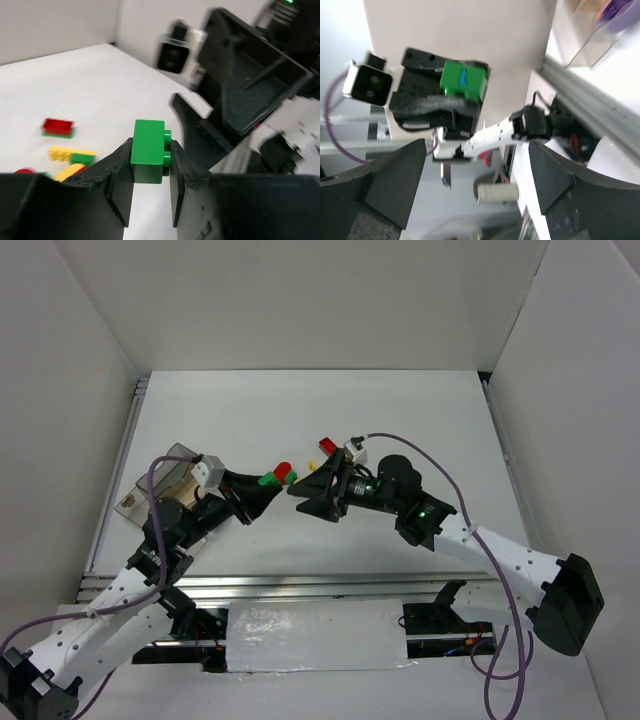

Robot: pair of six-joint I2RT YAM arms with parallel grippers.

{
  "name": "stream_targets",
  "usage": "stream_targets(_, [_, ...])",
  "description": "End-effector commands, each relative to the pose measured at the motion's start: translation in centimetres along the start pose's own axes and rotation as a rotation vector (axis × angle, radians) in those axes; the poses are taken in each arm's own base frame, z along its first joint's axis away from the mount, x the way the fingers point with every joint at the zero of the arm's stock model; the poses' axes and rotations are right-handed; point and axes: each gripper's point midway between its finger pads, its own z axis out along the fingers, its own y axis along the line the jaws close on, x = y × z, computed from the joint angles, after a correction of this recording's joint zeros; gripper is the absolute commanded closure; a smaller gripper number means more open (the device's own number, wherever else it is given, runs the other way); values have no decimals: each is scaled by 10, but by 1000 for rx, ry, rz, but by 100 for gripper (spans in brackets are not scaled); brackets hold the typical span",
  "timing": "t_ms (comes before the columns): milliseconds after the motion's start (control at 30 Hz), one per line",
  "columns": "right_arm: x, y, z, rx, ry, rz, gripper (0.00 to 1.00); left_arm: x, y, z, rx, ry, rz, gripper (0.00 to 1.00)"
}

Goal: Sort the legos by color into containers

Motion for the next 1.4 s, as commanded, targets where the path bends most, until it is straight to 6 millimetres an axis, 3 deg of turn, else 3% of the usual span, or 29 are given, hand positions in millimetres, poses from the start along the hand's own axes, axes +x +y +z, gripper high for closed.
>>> stream_targets(0, [-25,6,-24,-41,-93,-43,9,-13,52,-13,-327,-80,-53,100])
stream_targets(33, [-28,-2,-30,-15,-116,-39,9,-10,64,-18,-400,-79,-69,100])
stream_targets(67, [-37,-7,-36,3,-147,-55,8,-17,90,-30,-566,-119,-81,100])
stream_targets(100, [-41,-11,-39,16,-168,-65,8,1,110,-42,-707,-71,-144,100])
stream_targets(133, [-42,-17,-44,45,-181,-67,8,6,128,-55,-844,-70,-180,100])
stream_targets(167, [-47,-20,-47,61,-209,-90,8,4,157,-83,-1076,-108,-183,100])
stream_targets(200, [-48,-23,-48,72,-220,-102,7,24,171,-100,-1238,-33,-244,100])
stream_targets(233, [-48,-26,-49,87,-221,-122,7,24,190,-122,-1386,-40,-256,100])
stream_targets(267, [-48,-27,-49,94,-216,-129,7,28,204,-124,-1467,-14,-302,100])
stream_targets(333, [-48,-34,-48,121,-203,-147,7,39,227,-144,-1585,50,-347,100])
stream_targets(367, [-46,-36,-47,127,-188,-151,7,49,238,-141,-1617,89,-377,100])
stream_targets(433, [-46,-42,-46,146,-177,-166,7,56,251,-154,-1711,122,-397,100])
stream_targets(467, [-44,-43,-46,147,-163,-171,7,51,258,-152,-1730,110,-407,100])
stream_targets(567, [-45,-48,-46,161,-150,-199,7,71,279,-158,-1811,204,-423,100])
stream_targets(700, [-44,-55,-43,183,-119,-221,7,83,289,-159,-1831,249,-439,95])
stream_targets(800, [-45,-56,-39,186,-102,-237,7,88,292,-160,-1834,248,-440,63])
stream_targets(833, [-46,-58,-38,191,-97,-244,7,89,292,-161,-1838,248,-440,41])
stream_targets(900, [-46,-60,-36,196,-88,-246,7,91,292,-165,-1855,254,-443,24])
stream_targets(933, [-46,-61,-35,197,-85,-248,7,91,293,-164,-1851,257,-444,4])
stream_targets(1100, [-50,-72,-31,230,-84,-259,7,85,291,-161,-1826,245,-448,0])
stream_targets(1200, [-66,-89,-29,340,-133,-291,7,72,281,-149,-1741,249,-465,1])
stream_targets(1267, [-93,-102,-24,462,-211,-319,7,60,265,-133,-1610,247,-474,0])
stream_targets(1300, [-98,-117,-26,548,-205,-345,7,57,255,-123,-1549,248,-471,0])
stream_targets(1333, [-112,-143,-24,663,-224,-349,7,45,243,-118,-1480,229,-450,0])
stream_targets(1367, [-124,-139,-25,722,-227,-393,7,44,230,-107,-1414,243,-449,0])
